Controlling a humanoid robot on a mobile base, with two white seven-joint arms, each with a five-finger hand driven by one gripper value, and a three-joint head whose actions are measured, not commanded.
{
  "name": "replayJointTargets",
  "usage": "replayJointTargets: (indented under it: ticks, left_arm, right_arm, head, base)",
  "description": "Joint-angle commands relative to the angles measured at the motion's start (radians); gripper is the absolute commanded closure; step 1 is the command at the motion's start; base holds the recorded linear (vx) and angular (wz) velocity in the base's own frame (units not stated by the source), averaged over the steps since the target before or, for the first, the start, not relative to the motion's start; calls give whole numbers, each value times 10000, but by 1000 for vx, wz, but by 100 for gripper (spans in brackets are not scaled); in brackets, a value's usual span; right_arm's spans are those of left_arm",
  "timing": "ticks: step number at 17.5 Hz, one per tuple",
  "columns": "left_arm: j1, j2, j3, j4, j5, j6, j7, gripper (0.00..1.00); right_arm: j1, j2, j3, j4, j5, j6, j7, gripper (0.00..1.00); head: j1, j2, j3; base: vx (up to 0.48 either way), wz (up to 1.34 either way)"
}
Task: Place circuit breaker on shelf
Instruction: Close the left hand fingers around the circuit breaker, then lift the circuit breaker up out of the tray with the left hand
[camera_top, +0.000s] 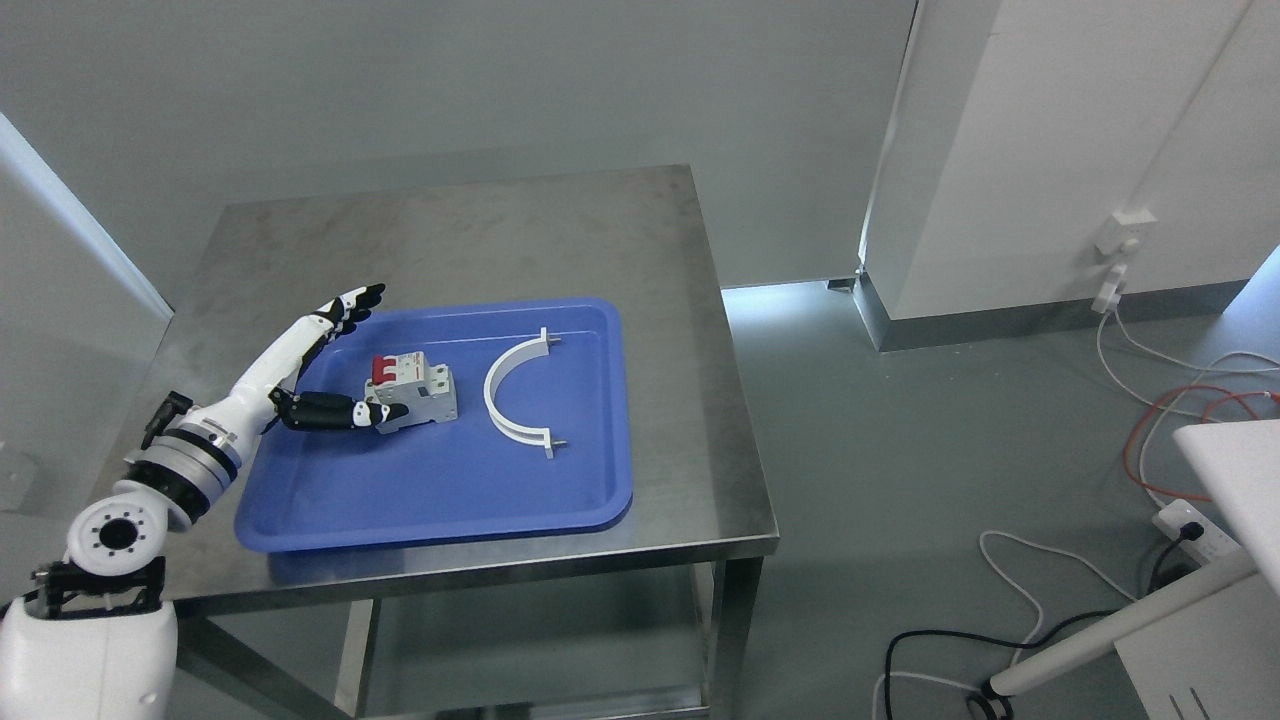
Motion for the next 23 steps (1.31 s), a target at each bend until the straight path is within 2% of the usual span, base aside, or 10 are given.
replayJointTargets:
  ticks: [1,5,6,7,10,13,16,19,23]
  left_arm:
    - [188,710,172,616,-565,-39,-501,13]
    - [249,619,864,616,-519,-605,-886,35]
    - [265,573,971,616,-519,-774,-886,44]
    - [280,451,1124,616,-519,-928,-886,54]
    - [250,-254,1310,601,-519,-1327,-856,71]
    - [280,-576,1584,616,-442,-1787,-902,88]
    - [-10,-1847,2487,601,-184,-1819,-902,94]
    - [-561,-2889,3545,555,874,-1819,-749,96]
    - [-763,-2889,4744,509,1885,-1819,-672,96]
  right_arm:
    - [0,-175,199,1,-13,287,10,0]
    - [0,-175,199,1,2,287,10,0]
    - [0,-175,199,1,2,287,-5,0]
    - [0,-175,199,1,2,287,10,0]
    - [0,-175,199,1,2,287,-5,0]
    - [0,-175,199,1,2,287,10,0]
    - [0,-175,199,1,2,287,-5,0]
    - [0,-175,199,1,2,287,-5,0]
    - [0,-175,199,1,2,287,10,0]
  head:
    - [0,0,0]
    - [0,0,0]
    - [0,0,0]
    - [0,0,0]
    - [0,0,0]
    - [0,0,0]
    - [0,0,0]
    - [0,0,0]
    - [0,0,0]
  base:
    - [24,-40]
    - [9,-22]
    - [0,0]
    - [0,0]
    - [0,0]
    - [0,0]
    - [0,0]
    - [-1,12]
    - [-1,18]
